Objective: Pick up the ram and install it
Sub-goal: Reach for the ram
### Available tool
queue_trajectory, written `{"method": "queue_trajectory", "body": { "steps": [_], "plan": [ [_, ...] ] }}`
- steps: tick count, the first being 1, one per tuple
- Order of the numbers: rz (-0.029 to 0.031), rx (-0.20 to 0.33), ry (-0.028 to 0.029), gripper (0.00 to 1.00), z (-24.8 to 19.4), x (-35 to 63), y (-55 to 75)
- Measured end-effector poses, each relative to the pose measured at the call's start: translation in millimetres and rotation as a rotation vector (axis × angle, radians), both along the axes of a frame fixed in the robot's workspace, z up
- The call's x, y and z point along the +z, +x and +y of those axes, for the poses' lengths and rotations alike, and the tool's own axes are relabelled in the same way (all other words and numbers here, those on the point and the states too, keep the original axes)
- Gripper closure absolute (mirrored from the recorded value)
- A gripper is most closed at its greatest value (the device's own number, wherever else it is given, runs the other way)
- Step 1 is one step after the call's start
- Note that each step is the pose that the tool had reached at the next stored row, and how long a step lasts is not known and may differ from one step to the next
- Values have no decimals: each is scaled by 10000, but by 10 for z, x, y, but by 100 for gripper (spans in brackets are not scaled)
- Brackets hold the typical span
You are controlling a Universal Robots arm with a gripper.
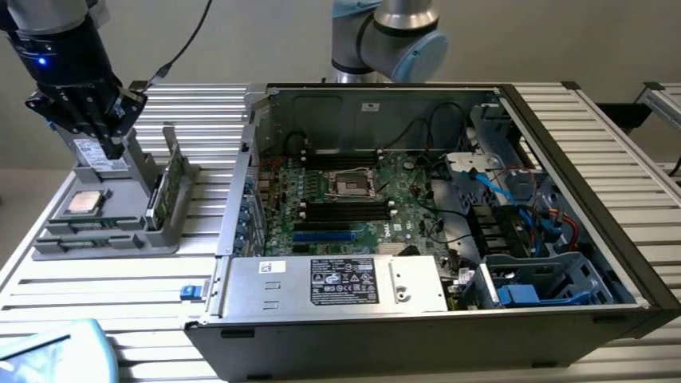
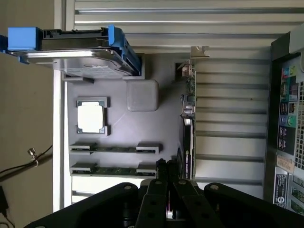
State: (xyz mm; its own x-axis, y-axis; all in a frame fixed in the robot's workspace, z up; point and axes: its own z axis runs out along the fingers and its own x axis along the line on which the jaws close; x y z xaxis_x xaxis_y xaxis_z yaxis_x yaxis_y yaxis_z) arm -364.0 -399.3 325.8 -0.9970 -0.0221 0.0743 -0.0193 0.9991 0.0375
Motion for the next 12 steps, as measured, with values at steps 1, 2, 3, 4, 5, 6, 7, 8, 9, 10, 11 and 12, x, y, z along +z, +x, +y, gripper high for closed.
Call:
{"method": "queue_trajectory", "body": {
  "steps": [1,2,3,4,5,6,7,8,9,10,11,12],
  "plan": [
    [1,12,-1,90,0,-14,-34],
    [0,26,0,90,0,-27,-65],
    [1,42,-1,90,0,-39,-92],
    [0,61,0,90,-1,-52,-116],
    [1,79,-1,90,-2,-60,-135],
    [1,102,0,90,-4,-66,-148],
    [4,132,-1,90,-8,-68,-154],
    [6,162,-2,90,-12,-70,-160],
    [9,192,-3,90,-16,-71,-165],
    [10,220,-5,90,-20,-72,-171],
    [11,244,-6,90,-24,-73,-178],
    [12,266,-7,90,-30,-74,-185]
  ]
}}
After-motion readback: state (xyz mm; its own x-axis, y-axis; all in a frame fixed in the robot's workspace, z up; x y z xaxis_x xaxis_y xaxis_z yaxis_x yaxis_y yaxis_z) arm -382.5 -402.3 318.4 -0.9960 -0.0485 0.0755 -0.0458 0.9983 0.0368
